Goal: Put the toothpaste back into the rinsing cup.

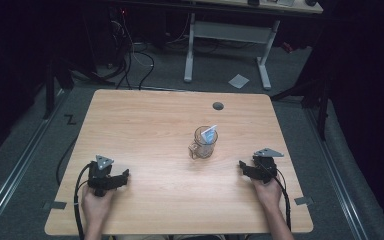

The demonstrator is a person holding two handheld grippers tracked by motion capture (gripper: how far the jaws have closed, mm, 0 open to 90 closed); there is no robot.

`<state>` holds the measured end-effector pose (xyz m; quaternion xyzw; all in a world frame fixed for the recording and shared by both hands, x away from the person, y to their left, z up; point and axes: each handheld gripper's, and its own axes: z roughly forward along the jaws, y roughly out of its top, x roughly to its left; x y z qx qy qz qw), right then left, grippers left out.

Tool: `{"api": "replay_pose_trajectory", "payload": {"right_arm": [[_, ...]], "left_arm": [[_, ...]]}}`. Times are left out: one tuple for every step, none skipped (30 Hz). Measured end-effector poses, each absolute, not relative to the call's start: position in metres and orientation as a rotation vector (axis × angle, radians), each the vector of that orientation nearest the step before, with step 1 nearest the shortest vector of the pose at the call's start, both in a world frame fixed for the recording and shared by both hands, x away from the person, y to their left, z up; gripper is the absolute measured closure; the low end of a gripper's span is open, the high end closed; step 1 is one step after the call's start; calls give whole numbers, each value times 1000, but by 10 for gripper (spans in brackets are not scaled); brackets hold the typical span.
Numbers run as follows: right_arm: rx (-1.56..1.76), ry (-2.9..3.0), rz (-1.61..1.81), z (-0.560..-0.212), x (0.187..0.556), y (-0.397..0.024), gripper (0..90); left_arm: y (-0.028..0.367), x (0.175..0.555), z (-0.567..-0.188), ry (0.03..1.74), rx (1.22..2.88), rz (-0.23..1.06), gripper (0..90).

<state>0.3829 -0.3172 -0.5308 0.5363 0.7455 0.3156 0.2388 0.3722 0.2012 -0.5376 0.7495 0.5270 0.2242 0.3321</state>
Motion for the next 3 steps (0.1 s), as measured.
{"api": "replay_pose_trajectory", "payload": {"right_arm": [[1468, 2042, 864, -531, 383, -317, 364], [1468, 2042, 864, -531, 383, -317, 364], [1468, 2042, 864, -531, 383, -317, 364]], "left_arm": [[201, 372, -538, 1377, 1959, 586, 194], [201, 372, -538, 1377, 1959, 586, 194], [201, 372, -538, 1377, 1958, 586, 194]]}}
